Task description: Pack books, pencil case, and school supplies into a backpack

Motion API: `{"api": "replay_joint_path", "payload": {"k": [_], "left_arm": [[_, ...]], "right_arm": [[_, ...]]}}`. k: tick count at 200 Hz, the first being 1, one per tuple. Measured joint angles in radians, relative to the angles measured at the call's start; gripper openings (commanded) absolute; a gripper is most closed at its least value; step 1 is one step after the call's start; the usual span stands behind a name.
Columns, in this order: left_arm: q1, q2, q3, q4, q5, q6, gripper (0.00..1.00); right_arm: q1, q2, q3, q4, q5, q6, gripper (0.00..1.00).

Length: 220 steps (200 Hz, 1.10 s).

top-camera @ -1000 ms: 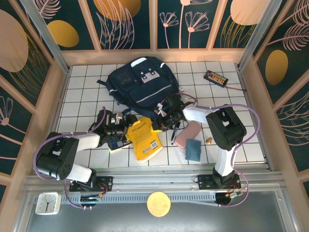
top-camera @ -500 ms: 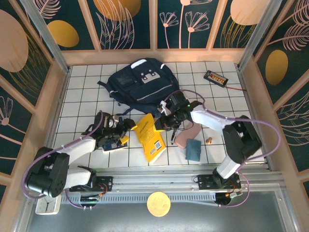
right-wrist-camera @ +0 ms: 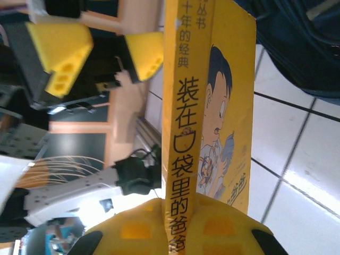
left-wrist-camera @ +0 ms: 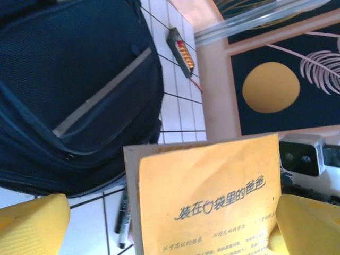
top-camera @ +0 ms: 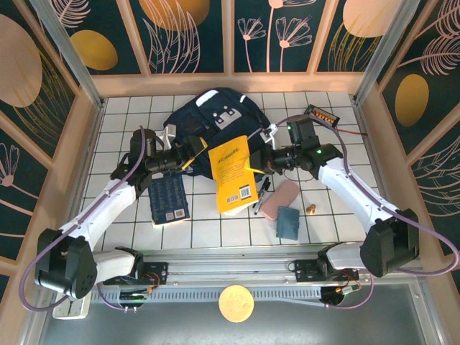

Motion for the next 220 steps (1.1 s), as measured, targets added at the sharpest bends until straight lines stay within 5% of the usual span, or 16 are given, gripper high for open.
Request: {"api": "replay_joint_path", "payload": {"k": [108, 220], "left_arm": [[0.0, -0.023, -0.155, 0.543, 0.092, -0.301, 0.99], [0.003, -0.061, -0.18, 0.826, 0.082, -0.524, 0.98]], "right_arm": [[-0.037, 0.06, -0.001, 0.776, -0.186, 0.598, 0.0], [-0.039, 0.145, -0.021, 1.036, -0.226, 0.723, 0.0]]}}
